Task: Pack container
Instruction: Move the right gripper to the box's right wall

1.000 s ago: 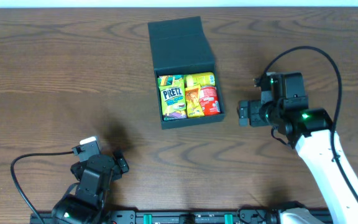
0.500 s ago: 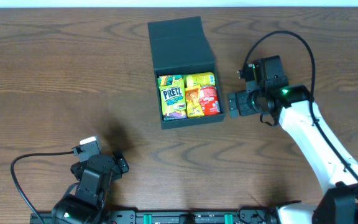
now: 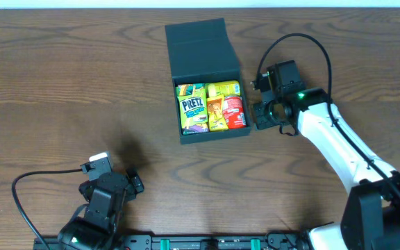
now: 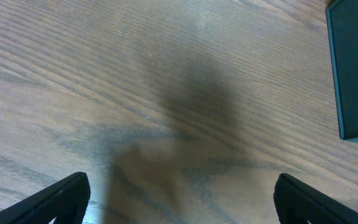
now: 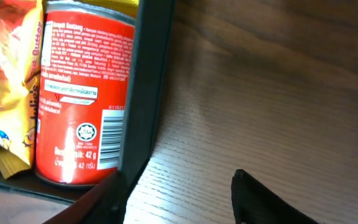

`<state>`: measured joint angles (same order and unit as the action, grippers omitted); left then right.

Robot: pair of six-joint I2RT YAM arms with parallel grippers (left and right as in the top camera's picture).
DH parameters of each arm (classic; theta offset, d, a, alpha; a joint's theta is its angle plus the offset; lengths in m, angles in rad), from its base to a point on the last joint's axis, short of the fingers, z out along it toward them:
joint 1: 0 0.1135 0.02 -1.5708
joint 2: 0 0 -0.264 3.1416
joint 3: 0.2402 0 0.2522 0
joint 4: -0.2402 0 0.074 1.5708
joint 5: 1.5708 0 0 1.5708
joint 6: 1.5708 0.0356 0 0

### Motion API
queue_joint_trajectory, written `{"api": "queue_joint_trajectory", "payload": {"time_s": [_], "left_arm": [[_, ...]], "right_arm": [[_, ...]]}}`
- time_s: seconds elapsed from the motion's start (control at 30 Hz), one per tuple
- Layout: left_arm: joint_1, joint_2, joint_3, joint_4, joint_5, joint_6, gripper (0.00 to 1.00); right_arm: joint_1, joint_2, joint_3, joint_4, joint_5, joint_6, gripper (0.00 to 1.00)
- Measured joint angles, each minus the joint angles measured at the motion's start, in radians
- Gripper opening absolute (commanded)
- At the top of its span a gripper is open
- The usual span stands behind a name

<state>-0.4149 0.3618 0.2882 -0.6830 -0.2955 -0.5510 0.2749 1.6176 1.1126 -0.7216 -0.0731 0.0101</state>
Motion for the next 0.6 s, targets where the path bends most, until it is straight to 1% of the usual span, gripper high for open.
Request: {"api": "queue_joint_trajectory", "payload": {"time_s": [0.2,0.37,0.6], "left_arm": [[0.000,0.000,0.000,0.000,0.000,0.000,0.95],[0.000,0.000,0.000,0.000,0.000,0.000,0.95],[0.000,0.000,0.000,0.000,0.000,0.000,0.95]], "right_arm": [[0.001,0.000,0.000,0.005,-0.003,0.000,0.56],[0.012,0.000,0.000,0.013,-0.018,0.002,0.52],[0.019,0.000,0.000,0.021,-0.029,0.008,0.51]]}}
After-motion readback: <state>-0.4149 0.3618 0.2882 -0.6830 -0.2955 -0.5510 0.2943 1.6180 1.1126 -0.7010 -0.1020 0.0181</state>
